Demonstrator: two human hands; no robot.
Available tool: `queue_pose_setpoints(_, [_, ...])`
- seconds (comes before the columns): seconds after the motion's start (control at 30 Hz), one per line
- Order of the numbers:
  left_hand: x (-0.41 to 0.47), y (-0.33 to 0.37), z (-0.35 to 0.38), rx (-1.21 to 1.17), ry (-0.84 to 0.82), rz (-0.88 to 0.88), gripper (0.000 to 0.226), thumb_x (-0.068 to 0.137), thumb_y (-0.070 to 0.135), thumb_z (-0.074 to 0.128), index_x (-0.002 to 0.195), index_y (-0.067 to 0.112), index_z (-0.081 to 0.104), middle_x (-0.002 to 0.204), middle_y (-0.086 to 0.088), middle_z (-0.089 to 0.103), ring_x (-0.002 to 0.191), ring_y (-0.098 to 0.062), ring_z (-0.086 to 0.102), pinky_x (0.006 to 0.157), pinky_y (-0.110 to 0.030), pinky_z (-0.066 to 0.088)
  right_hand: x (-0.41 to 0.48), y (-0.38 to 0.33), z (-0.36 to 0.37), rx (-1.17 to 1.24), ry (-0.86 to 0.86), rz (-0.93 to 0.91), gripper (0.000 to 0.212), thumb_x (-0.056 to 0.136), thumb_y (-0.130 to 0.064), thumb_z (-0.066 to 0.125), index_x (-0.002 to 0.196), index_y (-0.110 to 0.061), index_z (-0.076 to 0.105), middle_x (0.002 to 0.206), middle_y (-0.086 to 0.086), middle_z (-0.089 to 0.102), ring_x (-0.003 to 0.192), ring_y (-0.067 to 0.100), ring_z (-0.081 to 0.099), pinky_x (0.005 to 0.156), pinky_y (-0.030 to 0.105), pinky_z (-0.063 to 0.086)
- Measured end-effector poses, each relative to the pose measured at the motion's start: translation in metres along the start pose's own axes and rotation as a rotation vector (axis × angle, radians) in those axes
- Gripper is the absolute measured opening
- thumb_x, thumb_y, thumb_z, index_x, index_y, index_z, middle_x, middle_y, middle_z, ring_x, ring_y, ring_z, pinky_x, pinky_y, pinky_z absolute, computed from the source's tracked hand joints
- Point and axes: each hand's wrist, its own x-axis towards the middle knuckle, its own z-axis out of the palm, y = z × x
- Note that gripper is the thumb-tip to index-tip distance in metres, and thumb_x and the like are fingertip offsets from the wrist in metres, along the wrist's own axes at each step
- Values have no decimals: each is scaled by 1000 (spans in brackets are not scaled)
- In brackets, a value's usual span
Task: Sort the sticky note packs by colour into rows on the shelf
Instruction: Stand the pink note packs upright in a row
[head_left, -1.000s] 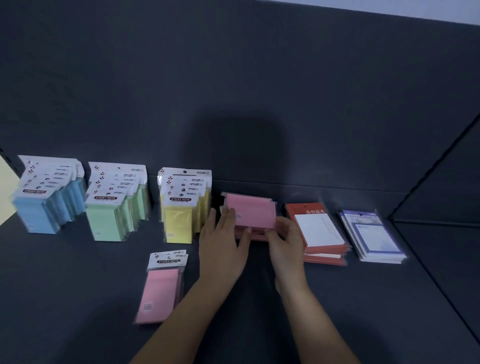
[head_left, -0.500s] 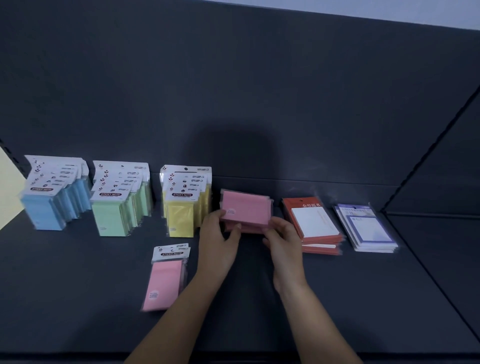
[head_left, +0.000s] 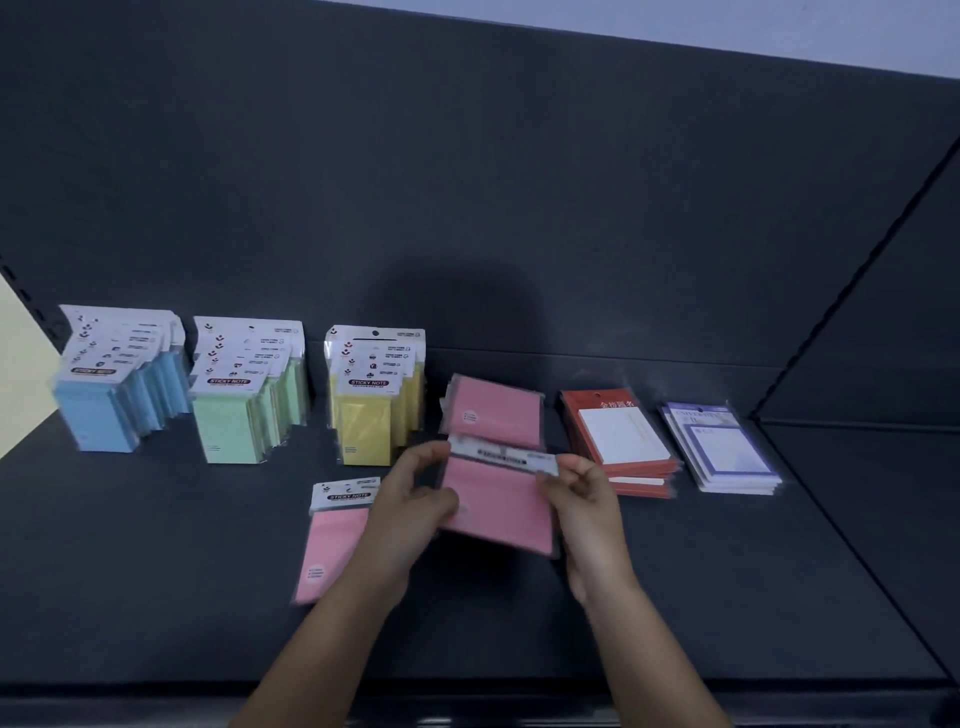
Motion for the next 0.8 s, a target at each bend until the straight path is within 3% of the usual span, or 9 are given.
queue_pose_setpoints(0.17, [-18, -10, -17, 149, 13, -2, 35, 81, -9, 53, 98, 20, 61, 92, 2, 63, 74, -9, 56, 63, -16, 46, -8, 5, -3, -234, -149, -26, 26, 86, 11, 53, 88, -15, 55, 86, 5, 64, 68, 11, 52, 53, 14, 42])
queue_pose_setpoints(0.33, [-22, -27, -36, 680, 142, 223, 15, 77, 7, 67, 69, 18, 62, 70, 4, 61, 70, -16, 55, 62, -24, 42, -9, 17, 3, -501, -216, -101, 28, 86, 3, 57, 83, -25, 62, 78, 8, 55, 68, 16, 45, 63, 24, 40])
queue_pose_setpoints(0.4, [-19, -34, -40, 872, 131, 331, 10, 71, 8, 70, 74, 14, 63, 83, 4, 60, 81, -20, 52, 68, -23, 34, -7, 23, 8, -577, -176, -142, 25, 85, 2, 58, 84, -22, 63, 71, 4, 54, 64, 14, 44, 61, 21, 39])
queue_pose_setpoints(0.47, [-19, -37, -39, 1040, 80, 365, 24, 71, 18, 73, 93, 14, 65, 105, 1, 56, 101, -23, 47, 78, -25, 28, -5, 26, 12, -646, -117, -194, 21, 85, 2, 58, 88, -18, 64, 69, -4, 53, 62, 10, 45, 58, 14, 38])
queue_pose_setpoints(0.57, [-20, -39, -37, 1221, 46, 339, 39, 76, 31, 70, 112, 17, 60, 123, -1, 52, 121, -26, 40, 94, -35, 27, -4, 29, 12, -786, -54, -288, 19, 84, 3, 60, 94, -11, 68, 86, -1, 54, 76, 13, 53, 69, 11, 39])
queue_pose_setpoints(0.63, [-20, -39, -38, 1300, 35, 378, 39, 70, 34, 71, 104, 15, 65, 114, -7, 61, 115, -34, 51, 92, -44, 39, -6, 29, 9, -888, -60, -358, 21, 82, 3, 61, 99, -6, 68, 94, -1, 51, 81, 12, 52, 72, 5, 35])
queue_pose_setpoints(0.7, [-17, -47, -39, 1423, 19, 404, 41, 62, 40, 69, 94, 15, 68, 99, -8, 67, 101, -38, 62, 81, -49, 49, -8, 29, 7, -991, -103, -394, 22, 82, 4, 60, 101, -3, 68, 97, 1, 50, 84, 11, 51, 75, 2, 33])
queue_pose_setpoints(0.8, [-16, -53, -32, 1550, 13, 402, 39, 67, 35, 72, 98, 11, 67, 100, -13, 68, 102, -39, 63, 90, -55, 44, -7, 30, 9, -1096, -142, -417, 22, 83, 5, 57, 100, -1, 70, 101, 7, 55, 97, 18, 51, 82, 7, 29])
